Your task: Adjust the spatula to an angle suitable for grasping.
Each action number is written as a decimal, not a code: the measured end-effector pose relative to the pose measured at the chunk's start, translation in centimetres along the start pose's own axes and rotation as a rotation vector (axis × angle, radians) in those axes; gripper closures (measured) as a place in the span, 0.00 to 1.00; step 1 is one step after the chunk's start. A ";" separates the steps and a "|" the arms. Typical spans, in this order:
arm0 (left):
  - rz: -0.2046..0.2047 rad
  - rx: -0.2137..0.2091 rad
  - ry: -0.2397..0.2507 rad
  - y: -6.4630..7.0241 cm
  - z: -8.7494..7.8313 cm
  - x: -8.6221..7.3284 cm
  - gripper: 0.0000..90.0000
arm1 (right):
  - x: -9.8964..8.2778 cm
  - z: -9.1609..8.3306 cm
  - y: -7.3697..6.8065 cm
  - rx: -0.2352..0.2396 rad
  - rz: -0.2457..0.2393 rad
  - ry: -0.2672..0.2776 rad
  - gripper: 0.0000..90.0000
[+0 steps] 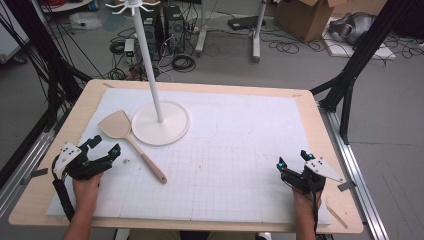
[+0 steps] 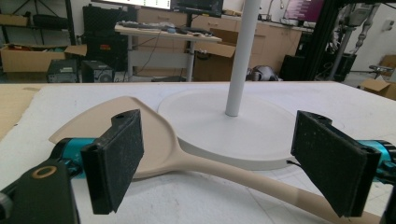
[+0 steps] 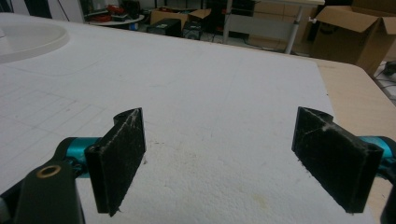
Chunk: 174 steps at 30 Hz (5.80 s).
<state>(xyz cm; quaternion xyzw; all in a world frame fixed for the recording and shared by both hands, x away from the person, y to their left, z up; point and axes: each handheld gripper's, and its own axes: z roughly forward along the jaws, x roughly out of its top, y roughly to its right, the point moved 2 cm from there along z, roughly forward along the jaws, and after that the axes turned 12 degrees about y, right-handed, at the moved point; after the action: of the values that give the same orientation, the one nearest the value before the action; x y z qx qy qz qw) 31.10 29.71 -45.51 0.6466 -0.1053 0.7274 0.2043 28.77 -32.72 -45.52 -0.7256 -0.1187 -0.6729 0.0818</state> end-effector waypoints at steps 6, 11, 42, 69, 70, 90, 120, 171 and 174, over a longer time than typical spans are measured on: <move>0.012 0.002 -0.007 0.2 0.1 0.0 0.19 | 0.0 0.2 0.1 -0.001 0.003 -0.017 0.19; 0.021 0.005 -0.010 0.2 0.1 0.0 0.20 | 0.0 0.2 0.0 -0.001 0.004 -0.016 0.19; -0.001 0.004 0.018 0.0 -0.1 0.0 0.20 | 1.4 2.4 -4.7 0.103 -0.055 -0.057 0.20; 0.010 -0.006 0.033 0.1 -0.3 0.0 0.21 | 2.5 11.2 -28.3 0.651 -0.043 -0.223 0.38; 0.006 -0.006 0.036 0.1 -0.3 0.0 0.21 | 2.3 11.4 -28.8 0.666 -0.041 -0.235 0.38; 0.003 -0.014 0.040 0.1 -0.4 0.0 0.21 | 1.5 12.6 -33.7 0.765 -0.170 -0.383 0.69; -0.006 -0.028 0.072 0.1 -0.7 0.1 0.21 | 1.8 12.6 -27.3 0.991 -0.129 -0.397 0.75; -0.006 -0.027 0.064 0.1 -0.7 0.1 0.21 | 3.6 16.2 -30.6 0.965 -0.152 -0.329 0.43; -0.009 -0.027 0.067 0.1 -0.7 0.1 0.21 | 3.7 16.8 -31.7 0.977 -0.169 -0.343 0.47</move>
<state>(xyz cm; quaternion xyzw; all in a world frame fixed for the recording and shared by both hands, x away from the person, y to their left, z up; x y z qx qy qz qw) 30.43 29.97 -45.54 0.6196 -0.1055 0.7461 0.2198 36.12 2.55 -44.52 -0.6904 -0.4885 -0.4149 0.3355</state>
